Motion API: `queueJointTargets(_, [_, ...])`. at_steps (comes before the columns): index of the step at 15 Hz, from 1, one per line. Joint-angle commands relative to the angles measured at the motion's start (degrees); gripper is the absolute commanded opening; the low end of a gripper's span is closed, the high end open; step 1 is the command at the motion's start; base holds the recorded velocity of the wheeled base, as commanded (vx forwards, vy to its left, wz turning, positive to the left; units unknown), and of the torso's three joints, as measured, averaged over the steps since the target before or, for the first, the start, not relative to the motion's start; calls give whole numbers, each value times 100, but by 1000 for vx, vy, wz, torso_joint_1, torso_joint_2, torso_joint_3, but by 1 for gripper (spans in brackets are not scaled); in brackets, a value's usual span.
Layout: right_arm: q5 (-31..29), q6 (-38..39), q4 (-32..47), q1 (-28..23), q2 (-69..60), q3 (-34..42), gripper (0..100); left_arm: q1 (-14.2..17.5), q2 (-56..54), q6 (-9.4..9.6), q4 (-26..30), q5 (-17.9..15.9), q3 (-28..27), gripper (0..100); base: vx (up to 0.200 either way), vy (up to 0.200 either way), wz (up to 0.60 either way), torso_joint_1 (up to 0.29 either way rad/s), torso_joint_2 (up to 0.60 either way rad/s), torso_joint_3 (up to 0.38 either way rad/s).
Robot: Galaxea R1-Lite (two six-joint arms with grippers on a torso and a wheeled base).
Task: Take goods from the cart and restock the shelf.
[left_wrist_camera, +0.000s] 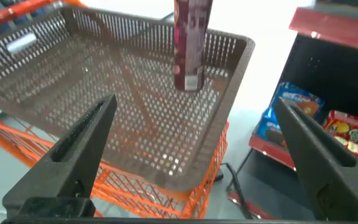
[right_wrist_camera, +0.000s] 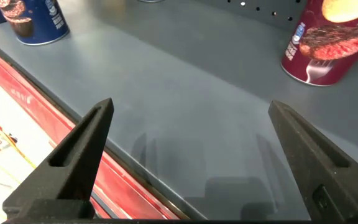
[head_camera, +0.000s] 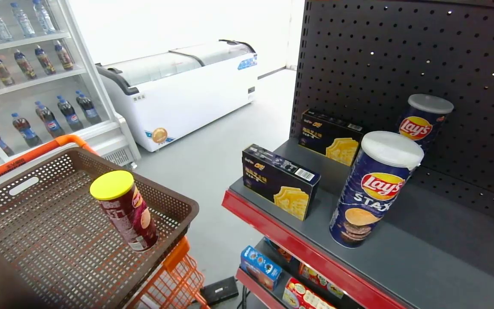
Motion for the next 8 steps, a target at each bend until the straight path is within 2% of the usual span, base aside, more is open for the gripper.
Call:
queueJointTargets(1, [-2, -2, 0, -1, 0, 1, 100, -74, 888, 129, 518, -30, -1385, 100, 0, 0, 0, 0, 0, 0])
queueJointTargets(2, [-2, -2, 0, -1, 0, 1, 100, -74, 1433, 225, 693, -38, -1973, 100, 0, 0, 0, 0, 0, 0])
queueJointTargets(4, [-2, -2, 0, -1, 0, 1, 100, -48, 2672, 313, 729, 6, -2597, 100, 0, 0, 0, 0, 0, 0])
queueJointTargets(5, [-2, -2, 0, -1, 0, 1, 100, -48, 3138, 322, 685, 102, -2721, 100, 0, 0, 0, 0, 0, 0])
queueJointTargets(6, [-2, -2, 0, -1, 0, 1, 100, -48, 3604, 348, 588, 304, -2764, 100, 0, 0, 0, 0, 0, 0])
queueJointTargets(8, [-2, -2, 0, -1, 0, 1, 100, -74, 4131, 630, 491, 972, -2721, 100, 0, 0, 0, 0, 0, 0])
